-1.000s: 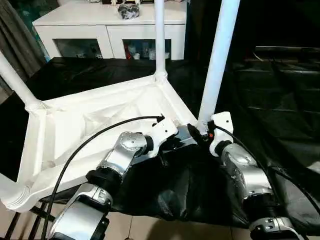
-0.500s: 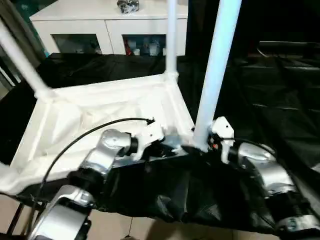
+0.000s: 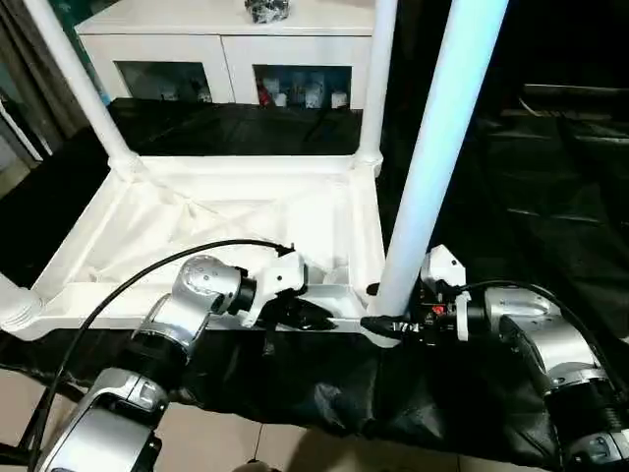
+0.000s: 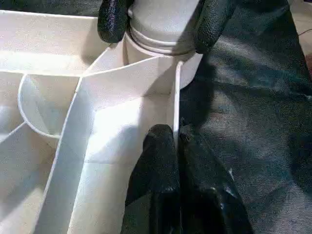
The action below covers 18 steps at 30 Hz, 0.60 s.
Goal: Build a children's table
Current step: Rotate leg to tighten
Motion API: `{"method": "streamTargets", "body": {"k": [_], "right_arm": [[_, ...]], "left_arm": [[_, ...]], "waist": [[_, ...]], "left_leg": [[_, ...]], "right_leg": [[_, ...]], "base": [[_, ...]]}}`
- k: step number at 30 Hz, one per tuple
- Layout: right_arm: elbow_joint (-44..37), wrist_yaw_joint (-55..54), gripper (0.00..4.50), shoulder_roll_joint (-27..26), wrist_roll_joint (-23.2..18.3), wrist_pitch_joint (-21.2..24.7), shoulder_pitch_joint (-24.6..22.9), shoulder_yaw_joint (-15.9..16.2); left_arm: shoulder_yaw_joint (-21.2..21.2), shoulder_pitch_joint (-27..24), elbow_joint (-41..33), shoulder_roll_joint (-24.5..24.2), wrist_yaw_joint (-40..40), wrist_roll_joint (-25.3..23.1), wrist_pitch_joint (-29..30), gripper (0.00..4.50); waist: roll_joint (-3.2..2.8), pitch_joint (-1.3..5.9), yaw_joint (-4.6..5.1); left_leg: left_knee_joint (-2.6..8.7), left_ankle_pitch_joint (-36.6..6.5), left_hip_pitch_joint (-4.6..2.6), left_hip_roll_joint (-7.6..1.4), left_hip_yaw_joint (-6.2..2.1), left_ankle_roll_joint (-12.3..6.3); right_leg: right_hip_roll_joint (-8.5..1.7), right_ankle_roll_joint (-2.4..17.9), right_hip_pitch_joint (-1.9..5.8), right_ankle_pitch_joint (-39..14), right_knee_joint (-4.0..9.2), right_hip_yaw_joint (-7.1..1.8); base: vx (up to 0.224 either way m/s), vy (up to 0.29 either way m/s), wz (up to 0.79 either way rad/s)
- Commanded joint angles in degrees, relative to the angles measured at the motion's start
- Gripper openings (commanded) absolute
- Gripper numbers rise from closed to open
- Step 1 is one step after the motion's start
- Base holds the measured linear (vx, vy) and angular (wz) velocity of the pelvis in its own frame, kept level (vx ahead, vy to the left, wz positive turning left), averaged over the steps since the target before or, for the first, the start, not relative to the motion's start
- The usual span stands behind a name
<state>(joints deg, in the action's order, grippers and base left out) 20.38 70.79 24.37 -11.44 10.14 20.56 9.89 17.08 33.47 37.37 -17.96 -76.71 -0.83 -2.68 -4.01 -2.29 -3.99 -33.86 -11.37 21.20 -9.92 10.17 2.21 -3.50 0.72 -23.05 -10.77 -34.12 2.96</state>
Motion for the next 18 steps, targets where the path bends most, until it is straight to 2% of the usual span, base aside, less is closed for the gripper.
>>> {"method": "streamTargets", "body": {"k": [1,5,8,9,10,12,14,16,18], "right_arm": [[-2.27,2.68,2.62,-1.11,-0.83,0.7,-0.85,3.08],[-2.19,-1.64,2.57,-2.73,-0.26,1.0,-1.51,2.11],[0.22,-12.89,2.56,-6.87,2.25,0.18,-1.64,-0.18],[1.6,-18.25,2.56,-8.89,3.39,-0.2,-1.53,-1.19],[2.71,-22.26,2.56,-10.28,4.42,-0.35,-1.3,-1.83],[4.27,-27.26,2.56,-12.29,5.71,-2.12,-0.95,-2.59],[5.89,-33.44,2.56,-14.99,6.34,-0.6,-0.12,-3.83],[8.59,-43.53,2.56,-18.55,8.44,-0.15,1.53,-5.07],[9.16,-45.66,2.56,-19.4,8.61,0.16,1.9,-5.48]], "left_arm": [[-0.76,0.15,-0.29,-0.27,1.75,0.43,0.41,0.0],[-1.4,0.56,0.65,0.9,5.48,-0.4,0.02,0.0],[-2.18,1.62,2.82,3.46,13.78,-2.04,0.54,0.0],[-2.52,2.04,3.56,4.96,17.13,-2.43,0.86,0.0],[-2.59,2.28,3.98,6.05,19.06,-2.74,0.93,0.0],[-2.57,2.71,4.58,7.73,22.3,-3.41,1.46,0.0],[-2.27,3.33,5.33,9.99,25.57,-4.14,1.96,0.0],[-1.83,4.11,6.08,13.17,29.77,-4.91,2.65,0.0],[-1.66,4.28,6.25,13.84,30.61,-5.05,2.78,0.0]], "waist": [[1.4,3.47,-0.25],[1.47,3.46,-0.41],[1.48,3.22,-0.15],[1.43,3.05,0.14],[1.65,2.86,0.5],[1.37,2.79,1.05],[1.4,2.79,1.28],[1.52,2.83,1.6],[1.5,2.86,1.7]], "left_leg": [[3.28,-5.46,-0.19,-3.38,-0.86,-6.75],[3.29,-5.5,-0.26,-3.42,-0.84,-6.6],[3.5,-6.72,-0.26,-3.24,-0.87,-5.13],[3.79,-8.53,-0.48,-3.17,-0.99,-3.86],[3.92,-10.47,-0.6,-2.95,-1.03,-2.77],[4.27,-11.53,-0.58,-3.08,-1.24,-1.76],[4.32,-12.25,-0.89,-3.11,-1.22,-1.38],[4.36,-12.25,-0.73,-2.9,-1.25,-1.12],[4.21,-11.75,-0.69,-2.74,-1.2,-1.53]], "right_leg": [[-4.88,14.66,3.21,-6.58,3.33,-2.36],[-4.87,14.5,3.14,-6.88,3.35,-2.38],[-4.87,13.62,2.96,-9.87,3.77,-2.42],[-4.93,12.95,2.84,-13.2,4.21,-2.36],[-4.99,11.88,2.89,-17.25,4.71,-2.34],[-4.96,10.73,2.81,-20.02,4.93,-2.37],[-4.89,10.52,2.57,-20.0,5.08,-2.59],[-4.85,10.84,2.73,-18.65,4.93,-2.65],[-4.94,10.67,2.78,-18.82,5.05,-2.75]], "base": [[0.0,0.0,0.0],[0.0,0.0,0.0],[0.0,0.0,0.0],[0.0,0.0,0.0],[0.0,0.0,0.0],[0.0,0.0,0.0],[0.0,0.0,0.0],[0.0,0.0,0.0],[0.0,0.0,0.0]]}}
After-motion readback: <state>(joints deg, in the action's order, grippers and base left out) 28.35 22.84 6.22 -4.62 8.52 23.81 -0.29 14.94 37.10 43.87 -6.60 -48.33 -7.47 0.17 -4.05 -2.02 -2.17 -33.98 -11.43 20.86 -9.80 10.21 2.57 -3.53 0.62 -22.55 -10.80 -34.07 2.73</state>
